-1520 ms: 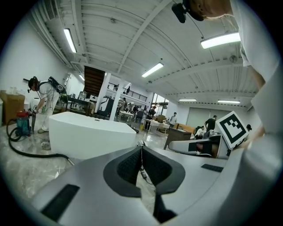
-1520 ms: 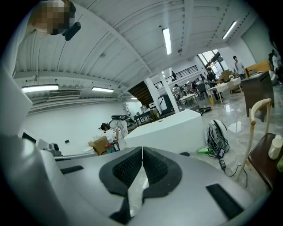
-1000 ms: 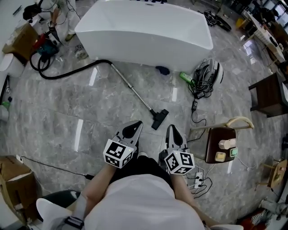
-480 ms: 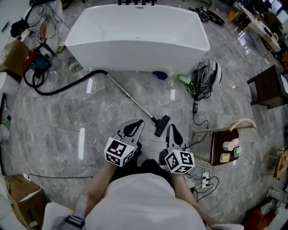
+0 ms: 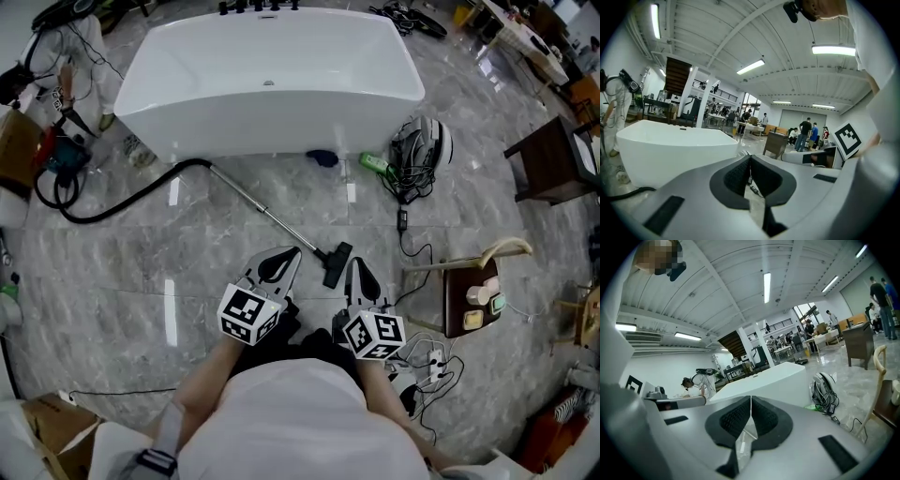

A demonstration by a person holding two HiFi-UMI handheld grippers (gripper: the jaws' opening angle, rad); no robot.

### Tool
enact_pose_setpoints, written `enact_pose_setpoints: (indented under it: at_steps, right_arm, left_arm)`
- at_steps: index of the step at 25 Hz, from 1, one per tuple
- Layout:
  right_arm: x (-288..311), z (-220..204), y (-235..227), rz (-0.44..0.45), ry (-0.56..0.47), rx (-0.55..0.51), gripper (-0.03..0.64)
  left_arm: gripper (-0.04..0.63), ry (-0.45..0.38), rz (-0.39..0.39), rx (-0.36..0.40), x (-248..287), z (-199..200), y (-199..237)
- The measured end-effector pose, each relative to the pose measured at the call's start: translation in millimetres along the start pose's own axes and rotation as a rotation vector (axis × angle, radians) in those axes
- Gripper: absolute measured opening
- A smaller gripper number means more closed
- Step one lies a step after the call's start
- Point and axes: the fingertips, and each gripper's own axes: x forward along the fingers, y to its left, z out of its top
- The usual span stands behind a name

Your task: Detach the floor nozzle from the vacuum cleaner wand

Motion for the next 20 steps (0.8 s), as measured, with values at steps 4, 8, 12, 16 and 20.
enact_pose_setpoints:
  at_steps: [4, 8, 12, 16, 20]
  right_arm:
    - [13.1, 1.8, -2.5, -0.046, -0.011, -0.001, 0.017]
    - [20.7, 5.3, -4.3, -0.069, -0.040, -0.006, 0.017]
    - [25.2, 8.3, -11.7, -0.070, -0.039, -0.047, 0.017]
    - [24.5, 11.4, -21.9, -0.071, -0.029, -0.056, 0.017]
    - [20.3, 13.3, -33.8, -0.077, -0.018, -0.072, 0.017]
  left_arm:
    - [0.011, 0.000, -0.043, 0.022, 4.4, 6.1, 8.7]
    - [0.011, 0.009, -0.068, 0.024, 8.0, 2.7, 19.1]
    - [0.011, 0.035, -0.112, 0.051, 19.5, -3.2, 21.3]
    - [0.011, 0.038, -0.133, 0.047, 30.7, -4.0, 22.9]
    - [0.011, 0.043, -0.151, 0.051, 43.3, -5.2, 18.3]
